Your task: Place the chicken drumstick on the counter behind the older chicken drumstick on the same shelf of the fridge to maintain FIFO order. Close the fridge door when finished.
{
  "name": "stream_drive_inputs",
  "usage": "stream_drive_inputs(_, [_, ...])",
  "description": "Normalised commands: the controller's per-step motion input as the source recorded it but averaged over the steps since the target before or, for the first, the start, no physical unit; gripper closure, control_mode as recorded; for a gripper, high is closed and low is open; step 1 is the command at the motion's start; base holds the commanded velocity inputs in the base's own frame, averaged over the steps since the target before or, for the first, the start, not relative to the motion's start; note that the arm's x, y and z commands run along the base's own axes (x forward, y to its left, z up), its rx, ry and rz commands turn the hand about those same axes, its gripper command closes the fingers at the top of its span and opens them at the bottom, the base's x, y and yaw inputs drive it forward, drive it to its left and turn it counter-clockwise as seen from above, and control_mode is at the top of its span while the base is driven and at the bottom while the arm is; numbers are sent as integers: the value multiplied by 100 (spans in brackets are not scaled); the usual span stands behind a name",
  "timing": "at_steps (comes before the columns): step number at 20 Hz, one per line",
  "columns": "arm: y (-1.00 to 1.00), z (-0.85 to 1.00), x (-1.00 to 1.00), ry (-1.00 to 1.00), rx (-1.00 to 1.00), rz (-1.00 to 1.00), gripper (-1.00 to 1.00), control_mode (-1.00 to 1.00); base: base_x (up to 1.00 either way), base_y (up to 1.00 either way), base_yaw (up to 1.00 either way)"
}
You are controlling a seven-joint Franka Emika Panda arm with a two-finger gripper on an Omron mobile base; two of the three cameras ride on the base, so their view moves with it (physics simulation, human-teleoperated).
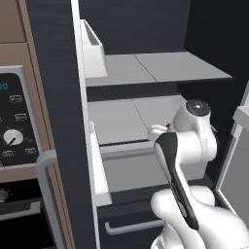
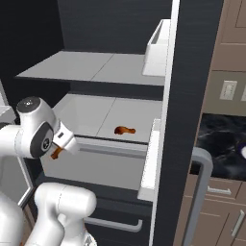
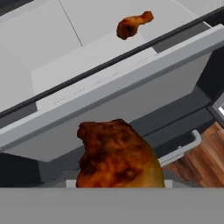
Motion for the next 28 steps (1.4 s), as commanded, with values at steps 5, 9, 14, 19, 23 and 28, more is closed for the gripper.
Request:
stream_drive_inputs(5, [21, 0, 100, -18, 0, 0, 100, -100, 0, 0, 0])
stream_drive_inputs(9, [0, 0, 89, -10, 0, 0, 100, -100, 0, 0, 0])
stream_drive_inputs(14, [0, 0, 94, -1, 0, 0, 100, -100, 0, 0, 0])
stream_drive_inputs(19, [4, 0, 86, 0, 0, 0, 100, -100, 0, 0, 0])
stream_drive_inputs(23, [15, 0, 83, 0, 0, 0, 100, -100, 0, 0, 0])
stream_drive_inputs(28, [13, -2, 77, 0, 0, 0, 100, -100, 0, 0, 0])
